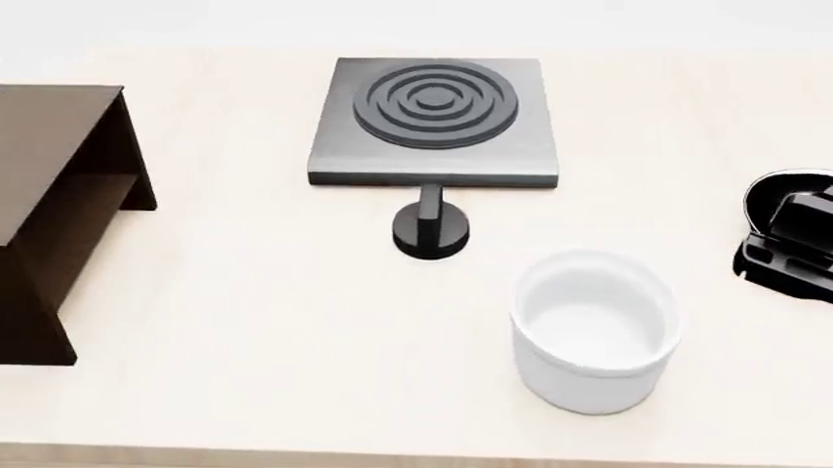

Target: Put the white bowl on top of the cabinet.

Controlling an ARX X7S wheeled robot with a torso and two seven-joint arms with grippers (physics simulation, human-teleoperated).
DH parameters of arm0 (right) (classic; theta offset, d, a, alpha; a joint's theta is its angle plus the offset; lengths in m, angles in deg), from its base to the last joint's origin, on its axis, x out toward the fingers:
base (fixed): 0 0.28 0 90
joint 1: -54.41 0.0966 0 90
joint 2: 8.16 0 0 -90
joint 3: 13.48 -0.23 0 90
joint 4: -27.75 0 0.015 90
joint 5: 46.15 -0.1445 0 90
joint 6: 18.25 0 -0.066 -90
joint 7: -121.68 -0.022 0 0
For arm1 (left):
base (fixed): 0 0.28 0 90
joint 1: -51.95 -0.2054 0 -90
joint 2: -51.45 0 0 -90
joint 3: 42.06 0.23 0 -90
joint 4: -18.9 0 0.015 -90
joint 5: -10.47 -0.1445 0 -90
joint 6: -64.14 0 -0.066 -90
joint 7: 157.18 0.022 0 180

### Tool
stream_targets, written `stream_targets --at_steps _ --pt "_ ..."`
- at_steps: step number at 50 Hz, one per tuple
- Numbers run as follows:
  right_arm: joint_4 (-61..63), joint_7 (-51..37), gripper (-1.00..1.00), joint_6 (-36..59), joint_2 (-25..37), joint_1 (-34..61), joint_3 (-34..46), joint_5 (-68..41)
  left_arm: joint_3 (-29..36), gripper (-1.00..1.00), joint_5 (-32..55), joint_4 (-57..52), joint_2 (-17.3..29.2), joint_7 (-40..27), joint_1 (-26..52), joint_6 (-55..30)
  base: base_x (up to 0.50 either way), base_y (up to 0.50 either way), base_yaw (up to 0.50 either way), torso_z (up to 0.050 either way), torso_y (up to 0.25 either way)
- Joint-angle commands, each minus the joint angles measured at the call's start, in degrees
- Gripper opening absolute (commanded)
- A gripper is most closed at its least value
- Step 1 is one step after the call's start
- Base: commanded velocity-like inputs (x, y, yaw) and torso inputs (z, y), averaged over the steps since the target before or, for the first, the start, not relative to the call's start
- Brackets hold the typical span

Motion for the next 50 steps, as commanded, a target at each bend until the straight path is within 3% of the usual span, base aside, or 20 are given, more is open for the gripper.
stream_targets --at_steps 1,50 --pt "-0.3 -0.3 1.00 -0.3 0.3 -0.1 0.2 0.0 0.5 1.00 0.0 0.2 0.4 -0.5 -0.2 0.7 0.00 0.50 0.00 0.000 0.000" --pt "-0.1 -1.5 1.00 -0.3 1.2 -0.4 0.9 -0.7 1.7 1.00 1.6 0.7 1.8 -2.1 -0.8 1.6 0.00 0.50 0.00 0.000 0.000"
